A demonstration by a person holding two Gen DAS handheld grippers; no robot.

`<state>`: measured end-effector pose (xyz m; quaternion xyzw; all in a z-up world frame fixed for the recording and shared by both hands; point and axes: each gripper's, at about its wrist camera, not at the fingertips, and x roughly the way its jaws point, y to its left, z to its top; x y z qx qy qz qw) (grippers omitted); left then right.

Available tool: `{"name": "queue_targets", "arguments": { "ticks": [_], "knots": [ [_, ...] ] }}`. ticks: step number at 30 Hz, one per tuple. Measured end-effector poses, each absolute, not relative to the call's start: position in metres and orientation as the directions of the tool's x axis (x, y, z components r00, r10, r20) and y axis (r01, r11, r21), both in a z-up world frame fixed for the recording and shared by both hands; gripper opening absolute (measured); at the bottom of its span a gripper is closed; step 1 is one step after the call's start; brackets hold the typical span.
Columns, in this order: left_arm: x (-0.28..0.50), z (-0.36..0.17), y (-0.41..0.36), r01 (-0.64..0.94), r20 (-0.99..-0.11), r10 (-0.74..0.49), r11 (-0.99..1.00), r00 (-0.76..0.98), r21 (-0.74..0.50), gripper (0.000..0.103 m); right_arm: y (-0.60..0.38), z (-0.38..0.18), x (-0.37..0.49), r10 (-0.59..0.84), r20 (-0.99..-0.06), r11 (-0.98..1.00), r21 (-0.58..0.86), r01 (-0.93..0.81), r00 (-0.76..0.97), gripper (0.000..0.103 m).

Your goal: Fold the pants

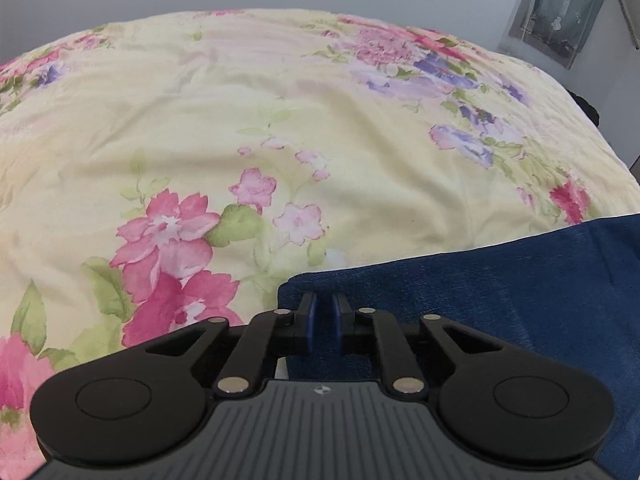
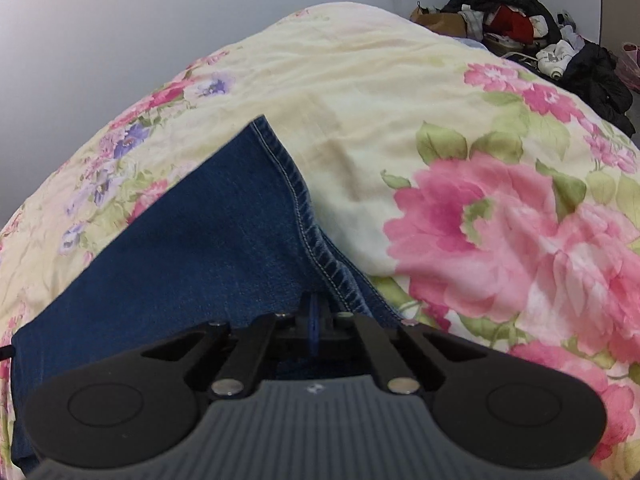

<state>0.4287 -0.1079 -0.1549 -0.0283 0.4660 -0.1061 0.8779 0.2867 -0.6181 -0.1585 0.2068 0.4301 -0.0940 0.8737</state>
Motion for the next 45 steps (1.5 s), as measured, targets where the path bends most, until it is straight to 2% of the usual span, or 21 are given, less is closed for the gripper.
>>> {"name": "queue_targets", "arguments": {
  "ticks": [8,10,12,13,14,16,18,20,22,26,33,35,36,37,38,40,41,45],
  "knots": [
    [0.427,-0.157,-0.107,0.162,-0.803,-0.201,0.978,0.561,-0.132,0.008,-0.615,-0.175,0.284,0.002,-0.786,0.894,0.279,0.351,0.619,0.000],
    [0.420,-0.147,-0.111,0.156,-0.795,-0.178,0.982,0.579,-0.106,0.008,-0.616,-0.169,0.286,0.000,-0.793,0.886,0.283,0.367,0.610,0.000],
    [0.411,-0.136,-0.116,0.175,-0.788,-0.181,0.980,0.588,-0.095,0.013,-0.618,-0.159,0.283,0.000,-0.787,0.873,0.302,0.384,0.617,0.000],
    [0.406,-0.130,-0.118,0.188,-0.784,-0.189,0.978,0.592,-0.094,0.013,-0.619,-0.151,0.278,0.008,-0.770,0.865,0.325,0.382,0.638,0.003],
    [0.401,-0.124,-0.123,0.203,-0.780,-0.202,0.974,0.592,-0.098,0.016,-0.620,-0.143,0.271,0.011,-0.753,0.856,0.347,0.383,0.657,0.019],
    [0.392,-0.115,-0.132,0.228,-0.776,-0.220,0.968,0.590,-0.101,0.019,-0.624,-0.131,0.258,0.026,-0.722,0.836,0.395,0.381,0.691,0.041],
    [0.384,-0.106,-0.145,0.248,-0.770,-0.237,0.963,0.592,-0.105,0.019,-0.628,-0.124,0.245,0.045,-0.712,0.816,0.431,0.385,0.701,0.044],
    [0.378,-0.100,-0.158,0.269,-0.770,-0.256,0.957,0.585,-0.113,0.020,-0.634,-0.124,0.232,0.060,-0.707,0.783,0.471,0.406,0.705,0.059],
    [0.374,-0.097,-0.173,0.298,-0.771,-0.308,0.941,0.558,-0.160,0.020,-0.642,-0.131,0.218,0.080,-0.695,0.736,0.525,0.428,0.715,0.067],
    [0.369,-0.097,-0.203,0.339,-0.781,-0.330,0.927,0.530,-0.161,0.020,-0.655,-0.159,0.202,0.146,-0.677,0.610,0.636,0.473,0.722,0.067],
    [0.375,-0.107,-0.235,0.365,-0.779,-0.370,0.910,0.506,-0.196,0.020,-0.670,-0.205,0.210,0.190,-0.592,0.385,0.779,0.495,0.783,0.064],
    [0.377,-0.110,-0.243,0.377,-0.773,-0.383,0.904,0.506,-0.202,0.020,-0.672,-0.214,0.216,0.188,-0.582,0.366,0.789,0.494,0.791,0.056],
    [0.378,-0.111,-0.247,0.383,-0.770,-0.390,0.901,0.506,-0.205,0.020,-0.672,-0.216,0.219,0.193,-0.573,0.360,0.796,0.486,0.796,0.055],
    [0.380,-0.113,-0.251,0.390,-0.766,-0.399,0.896,0.505,-0.210,0.020,-0.671,-0.217,0.220,0.193,-0.569,0.364,0.798,0.480,0.799,0.050],
    [0.382,-0.114,-0.256,0.400,-0.760,-0.410,0.891,0.504,-0.215,0.020,-0.670,-0.217,0.221,0.189,-0.572,0.379,0.792,0.478,0.798,0.039],
    [0.387,-0.114,-0.267,0.420,-0.751,-0.426,0.881,0.505,-0.218,0.020,-0.669,-0.211,0.221,0.187,-0.559,0.407,0.792,0.455,0.808,0.025],
    [0.390,-0.114,-0.274,0.432,-0.748,-0.435,0.875,0.502,-0.220,0.020,-0.669,-0.206,0.222,0.191,-0.547,0.426,0.794,0.433,0.815,0.021],
    [0.409,-0.121,-0.304,0.458,-0.743,-0.459,0.859,0.487,-0.230,0.020,-0.664,-0.182,0.225,0.187,-0.535,0.537,0.758,0.370,0.824,0.019]
  ]
}}
